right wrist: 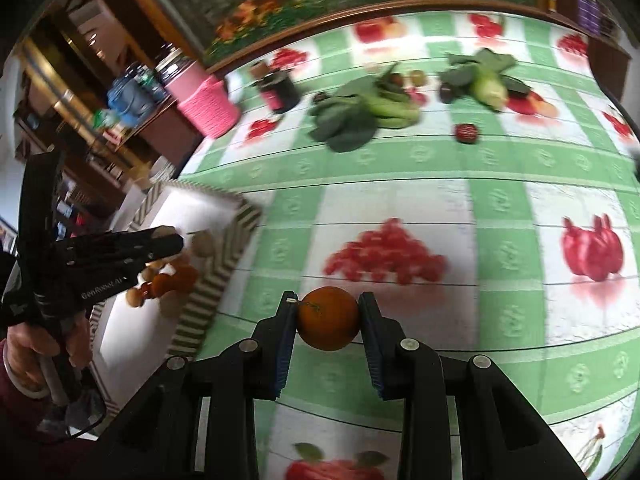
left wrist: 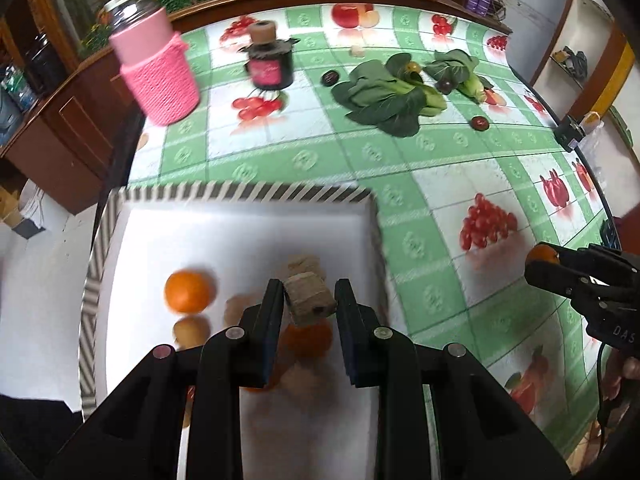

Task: Organize fruits
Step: 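Carry the cube in the left tool while the right tool carries the orange to the tray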

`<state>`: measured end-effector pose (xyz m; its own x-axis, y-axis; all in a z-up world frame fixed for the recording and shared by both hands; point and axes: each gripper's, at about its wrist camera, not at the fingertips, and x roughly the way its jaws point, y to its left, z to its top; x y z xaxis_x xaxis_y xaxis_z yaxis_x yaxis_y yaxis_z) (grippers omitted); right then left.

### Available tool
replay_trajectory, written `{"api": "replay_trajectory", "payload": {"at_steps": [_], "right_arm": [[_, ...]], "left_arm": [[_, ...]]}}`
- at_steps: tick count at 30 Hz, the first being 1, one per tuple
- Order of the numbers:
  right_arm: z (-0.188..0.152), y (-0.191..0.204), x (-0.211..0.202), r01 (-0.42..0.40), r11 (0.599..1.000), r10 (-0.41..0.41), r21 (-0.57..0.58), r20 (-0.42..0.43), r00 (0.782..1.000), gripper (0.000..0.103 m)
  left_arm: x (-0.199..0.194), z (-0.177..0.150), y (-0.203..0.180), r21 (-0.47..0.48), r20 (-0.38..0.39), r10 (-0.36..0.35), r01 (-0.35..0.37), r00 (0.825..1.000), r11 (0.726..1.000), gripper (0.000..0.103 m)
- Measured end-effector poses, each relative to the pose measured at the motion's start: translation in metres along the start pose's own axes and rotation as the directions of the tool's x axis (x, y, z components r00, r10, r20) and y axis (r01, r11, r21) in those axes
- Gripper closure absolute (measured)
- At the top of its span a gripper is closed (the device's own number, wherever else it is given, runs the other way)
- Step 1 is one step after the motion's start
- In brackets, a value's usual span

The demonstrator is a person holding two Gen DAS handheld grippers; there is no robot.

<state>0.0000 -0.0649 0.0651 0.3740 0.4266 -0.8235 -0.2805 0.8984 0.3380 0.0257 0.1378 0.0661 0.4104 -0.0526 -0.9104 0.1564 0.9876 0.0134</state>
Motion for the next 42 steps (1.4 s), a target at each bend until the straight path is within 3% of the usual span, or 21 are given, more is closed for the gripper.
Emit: {"api": "replay_trajectory", "payload": {"at_steps": [23, 34, 42], "right_arm": [[0.026, 0.129, 0.057, -0.135, 0.964, 0.116, -0.227, -0.094, 0.989, 0.071], [0.053, 0.158, 0.1, -0.147, 0.949, 0.113, -0.277, -0.134, 0.984, 0.071], [0.068, 0.165, 0.133, -0.134, 0.941, 0.085, -0.31, -0.166, 0.982, 0.07]], "left_arm": [[-0.015, -0.07, 0.072, -0.118, -0.061, 0.012, -0.019, 0.998, 0.993, 0.079], [-0.017, -0.049, 0.098, -0.167, -0.017, 0.008, -0.011, 1.0, 0.986, 0.079], [0.004, -0.023, 0.118, -0.2, -0.009, 0.046, -0.046, 0.999, 0.979, 0.079]]}}
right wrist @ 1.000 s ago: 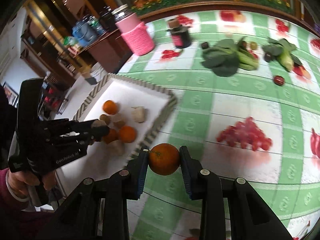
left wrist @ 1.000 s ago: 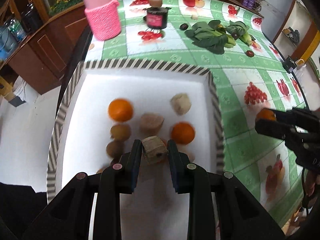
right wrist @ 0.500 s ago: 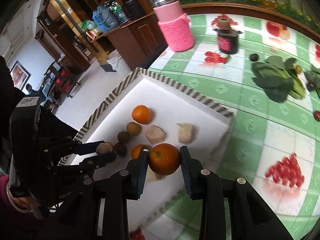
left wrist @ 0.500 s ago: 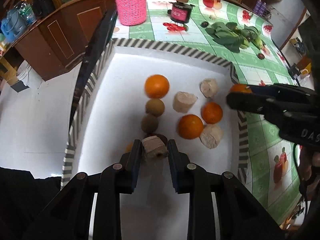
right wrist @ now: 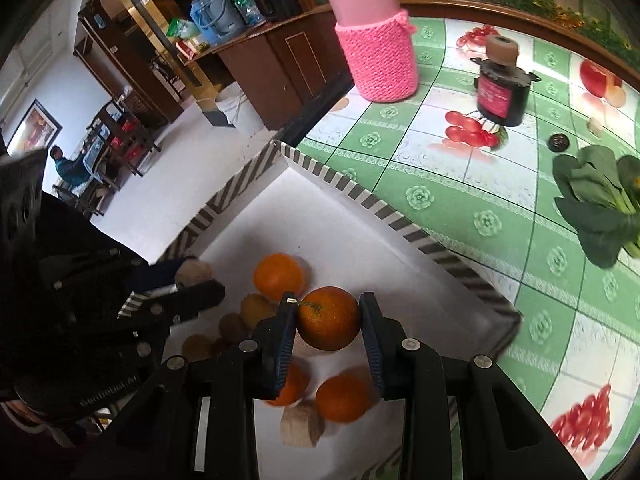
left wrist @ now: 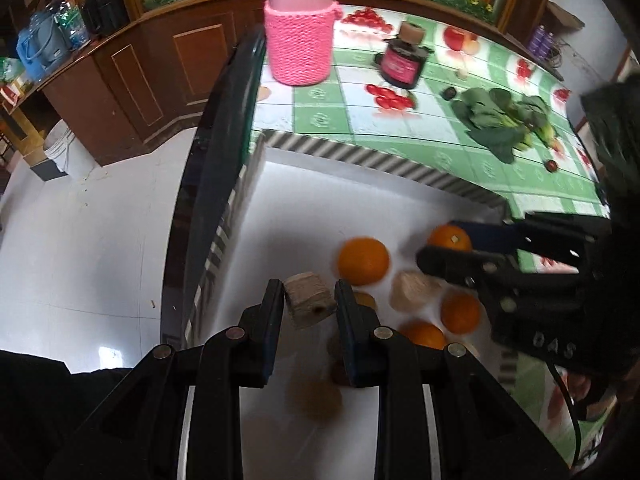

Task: Organize fruits
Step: 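Carry the cube in the left tool while the right tool carries the orange to the tray, then open the left tool to release the cube while the right tool releases the orange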

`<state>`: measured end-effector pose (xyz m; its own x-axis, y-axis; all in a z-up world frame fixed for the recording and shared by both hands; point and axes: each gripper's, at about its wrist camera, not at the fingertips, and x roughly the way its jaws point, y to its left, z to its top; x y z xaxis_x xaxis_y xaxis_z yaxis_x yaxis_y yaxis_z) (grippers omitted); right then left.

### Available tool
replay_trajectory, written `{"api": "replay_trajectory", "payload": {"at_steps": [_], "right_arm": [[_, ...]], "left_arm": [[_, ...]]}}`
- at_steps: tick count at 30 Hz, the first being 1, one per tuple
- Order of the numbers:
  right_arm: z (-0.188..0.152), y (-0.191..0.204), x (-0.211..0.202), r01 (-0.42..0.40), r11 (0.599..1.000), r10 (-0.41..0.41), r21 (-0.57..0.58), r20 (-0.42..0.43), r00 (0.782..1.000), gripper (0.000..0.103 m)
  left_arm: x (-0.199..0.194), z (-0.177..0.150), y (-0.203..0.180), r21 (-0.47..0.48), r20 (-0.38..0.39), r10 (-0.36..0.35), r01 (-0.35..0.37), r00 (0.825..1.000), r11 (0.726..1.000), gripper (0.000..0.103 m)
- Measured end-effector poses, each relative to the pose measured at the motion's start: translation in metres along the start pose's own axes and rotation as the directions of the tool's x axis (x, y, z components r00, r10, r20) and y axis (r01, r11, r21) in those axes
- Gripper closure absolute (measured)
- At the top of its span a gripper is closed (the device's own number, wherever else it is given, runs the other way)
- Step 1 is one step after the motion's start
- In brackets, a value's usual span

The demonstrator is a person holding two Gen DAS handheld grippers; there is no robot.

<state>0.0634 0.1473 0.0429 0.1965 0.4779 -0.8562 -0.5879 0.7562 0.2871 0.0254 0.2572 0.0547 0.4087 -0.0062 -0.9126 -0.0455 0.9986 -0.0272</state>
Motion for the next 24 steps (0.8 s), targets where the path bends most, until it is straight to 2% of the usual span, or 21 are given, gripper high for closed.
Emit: {"api": "replay_trajectory", "payload": {"at_steps": [16, 22, 24], "right_arm": [[0.008, -0.004, 0.025, 0.027, 0.999, -0.028, -0.031, -0.037, 0.999, 0.068], [0.005, -0.005, 0.014, 0.021, 1.0, -0.021, -0.013, -0.01, 1.0, 0.067], [0.004, -0.005, 0.009, 0.022, 1.0, -0.022, -0.008, -0.003, 1.0, 0.063]], "left_arm": [[0.034, 0.012, 0.005, -0.024, -0.052, 0.027, -0.028, 0.998, 0.999, 0.079], [0.034, 0.011, 0.003, -0.025, -0.053, 0.044, -0.045, 0.998, 0.999, 0.078], [0.033, 0.009, 0.003, -0.025, -0.058, 0.047, -0.048, 0.997, 0.999, 0.075]]}}
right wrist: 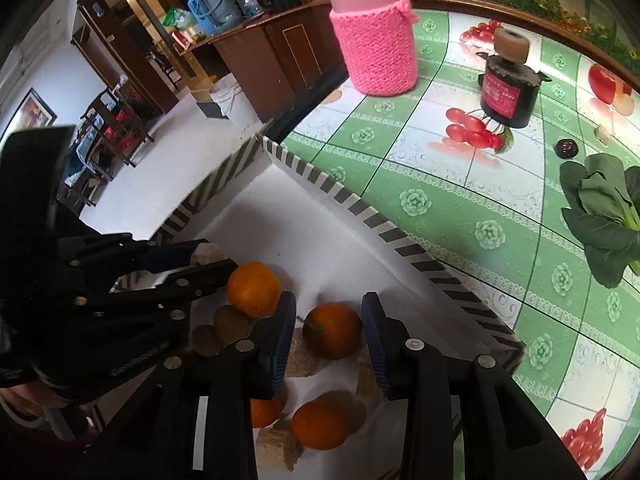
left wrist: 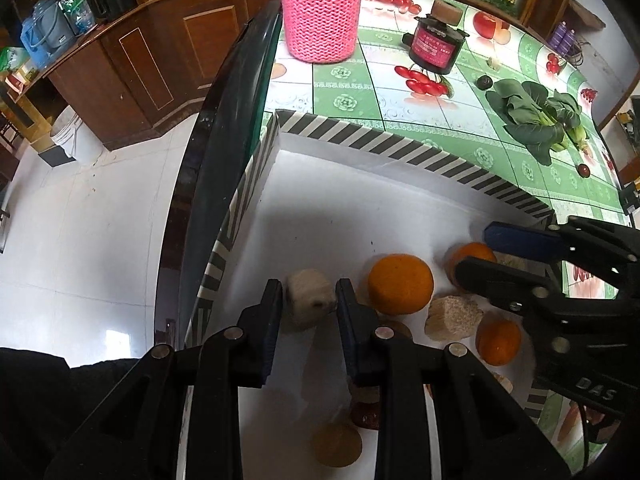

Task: Organize fruits
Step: 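Open the left tool to release the cube while the right tool releases the orange, then lift both open tools away from the tray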

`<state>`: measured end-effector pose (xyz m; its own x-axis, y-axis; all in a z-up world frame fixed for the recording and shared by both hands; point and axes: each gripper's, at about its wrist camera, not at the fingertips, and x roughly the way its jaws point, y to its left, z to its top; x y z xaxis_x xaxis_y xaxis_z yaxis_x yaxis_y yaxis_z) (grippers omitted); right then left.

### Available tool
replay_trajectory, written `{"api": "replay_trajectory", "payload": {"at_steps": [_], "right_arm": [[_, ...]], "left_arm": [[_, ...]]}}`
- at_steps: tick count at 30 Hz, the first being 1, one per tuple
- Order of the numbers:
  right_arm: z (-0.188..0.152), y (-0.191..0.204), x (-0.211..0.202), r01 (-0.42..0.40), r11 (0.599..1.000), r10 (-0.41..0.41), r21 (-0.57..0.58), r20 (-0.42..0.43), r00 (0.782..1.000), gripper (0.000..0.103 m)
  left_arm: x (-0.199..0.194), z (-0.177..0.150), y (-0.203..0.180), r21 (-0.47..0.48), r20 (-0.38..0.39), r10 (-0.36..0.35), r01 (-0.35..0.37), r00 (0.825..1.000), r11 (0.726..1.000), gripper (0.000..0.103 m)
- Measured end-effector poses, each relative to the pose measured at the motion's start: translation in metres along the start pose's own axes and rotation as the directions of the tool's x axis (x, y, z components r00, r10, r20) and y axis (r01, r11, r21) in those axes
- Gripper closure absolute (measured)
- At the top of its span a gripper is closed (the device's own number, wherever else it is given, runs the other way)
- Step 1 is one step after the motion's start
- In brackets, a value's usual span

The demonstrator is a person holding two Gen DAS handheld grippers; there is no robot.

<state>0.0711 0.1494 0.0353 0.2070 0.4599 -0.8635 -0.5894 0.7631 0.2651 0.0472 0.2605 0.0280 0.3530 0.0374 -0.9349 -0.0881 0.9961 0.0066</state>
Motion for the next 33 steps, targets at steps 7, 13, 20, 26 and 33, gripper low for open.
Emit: {"api": "replay_trajectory", "payload": {"at_steps": [7, 13, 20, 26, 33], "right_arm": [[-0.018, 0.001, -0.03, 0.021, 0.999, -0.022, 0.03, 0.045, 0.999, 0.054], [-0.043, 0.005, -0.051, 0.034, 0.998, -0.038, 0.058, 0.064, 0.997, 0.049], [-0.068, 0.01, -0.068, 0.046, 0.995, -0.052, 0.086, 0.066, 0.996, 0.045], [-0.089, 0.011, -0.08, 0.047, 0.992, -0.055, 0.119, 0.067, 0.996, 0.041], [-0.103, 0.018, -0.08, 0.049, 0.992, -0.053, 0.113, 0.037, 0.998, 0.041]], "left_arm": [[-0.017, -0.008, -0.001, 0.01, 0.045, 0.016, -0.017, 0.999, 1.0, 0.044], [-0.033, -0.019, -0.007, 0.031, 0.085, 0.031, -0.033, 0.996, 0.999, 0.043], [-0.054, -0.034, -0.019, 0.052, 0.127, 0.022, -0.029, 0.992, 0.998, 0.036], [-0.064, -0.047, -0.028, 0.073, 0.131, 0.014, -0.024, 0.991, 0.997, 0.025], [-0.07, -0.06, -0.032, 0.074, 0.128, 0.031, -0.041, 0.991, 0.996, 0.025]]}}
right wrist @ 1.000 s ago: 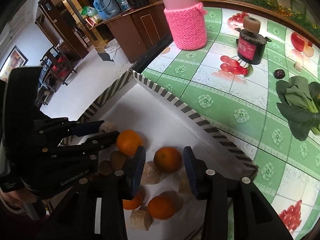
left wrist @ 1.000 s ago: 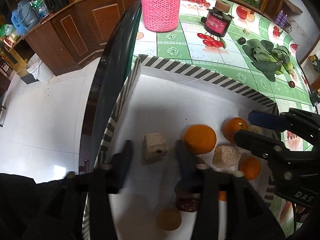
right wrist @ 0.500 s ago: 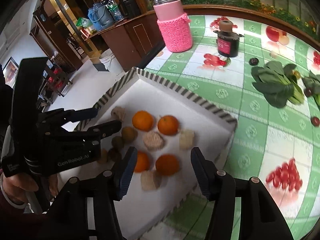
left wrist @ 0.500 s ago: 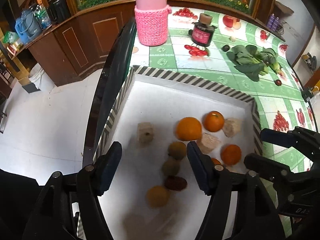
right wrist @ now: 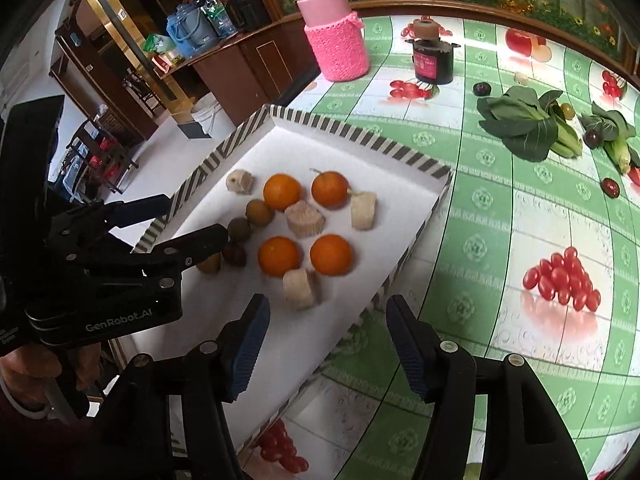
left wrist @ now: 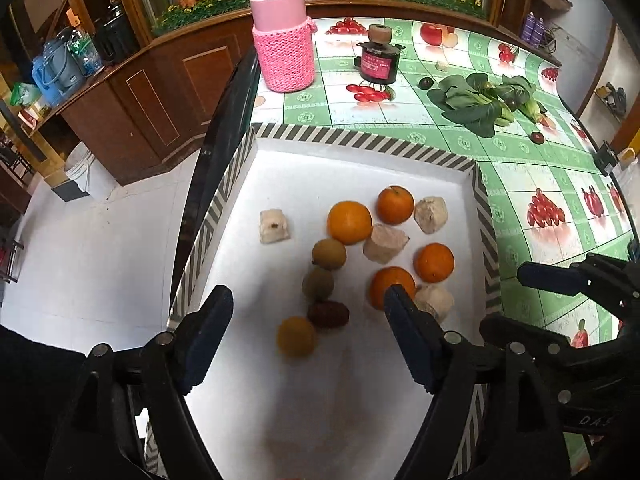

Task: Organize fruits

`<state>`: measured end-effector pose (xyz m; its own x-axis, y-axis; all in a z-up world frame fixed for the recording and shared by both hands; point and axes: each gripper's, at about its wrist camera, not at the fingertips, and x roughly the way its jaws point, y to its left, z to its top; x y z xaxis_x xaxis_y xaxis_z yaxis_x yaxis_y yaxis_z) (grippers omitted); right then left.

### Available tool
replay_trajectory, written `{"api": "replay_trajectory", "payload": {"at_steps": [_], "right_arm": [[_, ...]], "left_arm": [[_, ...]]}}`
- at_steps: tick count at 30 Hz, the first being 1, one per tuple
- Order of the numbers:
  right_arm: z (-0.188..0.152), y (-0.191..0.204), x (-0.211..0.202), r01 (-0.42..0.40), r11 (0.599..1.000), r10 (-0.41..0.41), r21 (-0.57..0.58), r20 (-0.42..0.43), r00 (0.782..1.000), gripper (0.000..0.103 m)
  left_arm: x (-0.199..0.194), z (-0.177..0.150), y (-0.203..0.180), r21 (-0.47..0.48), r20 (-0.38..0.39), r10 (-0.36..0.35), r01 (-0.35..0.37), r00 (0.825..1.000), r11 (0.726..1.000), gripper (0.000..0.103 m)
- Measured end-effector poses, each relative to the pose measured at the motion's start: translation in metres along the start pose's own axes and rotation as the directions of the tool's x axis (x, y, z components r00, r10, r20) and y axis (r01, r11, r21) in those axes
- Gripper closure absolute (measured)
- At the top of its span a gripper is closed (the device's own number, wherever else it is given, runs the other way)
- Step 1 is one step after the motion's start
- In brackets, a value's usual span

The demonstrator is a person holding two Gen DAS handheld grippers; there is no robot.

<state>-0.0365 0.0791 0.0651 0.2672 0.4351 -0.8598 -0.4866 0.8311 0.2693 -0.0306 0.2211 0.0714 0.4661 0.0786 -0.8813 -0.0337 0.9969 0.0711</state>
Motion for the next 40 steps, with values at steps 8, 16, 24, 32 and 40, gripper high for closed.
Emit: {"api": "replay_trajectory", "payload": {"at_steps": [8, 16, 24, 32, 40], "right_arm": [[-0.0034, 0.0059, 0.0026, -0.007, 1.0, 0.006, -0.014, -0.015, 1.0, 0.04], [-0.0034, 0.008, 0.0055, -0.009, 1.0, 0.008, -0.019, -0.026, 1.0, 0.04], [-0.0036, 0.0083, 0.0061, -0.007, 1.0, 0.007, -0.017, -0.032, 0.999, 0.04], [-0.0025, 0.0067, 0.0069, -0.009, 1.0, 0.008, -0.02, -0.033, 0.999, 0.039], [-0.0019, 0.007, 0.0063, -0.015, 1.0, 0.014, -0.017, -0.031, 0.999, 0.039]], "left_arm": [[-0.0048, -0.0058, 0.0021, -0.009, 0.002, 0.012, -0.012, 1.0, 1.0, 0.025], [-0.0059, -0.0064, 0.0025, -0.014, 0.003, 0.016, -0.016, 1.0, 1.0, 0.025], [-0.0071, -0.0066, 0.0021, -0.015, 0.005, 0.014, -0.014, 1.0, 1.0, 0.025], [-0.0076, -0.0059, 0.0021, -0.013, 0.007, 0.014, -0.014, 1.0, 1.0, 0.025], [-0.0093, -0.0046, 0.0039, -0.011, 0.014, 0.021, -0.02, 1.0, 1.0, 0.025]]}}
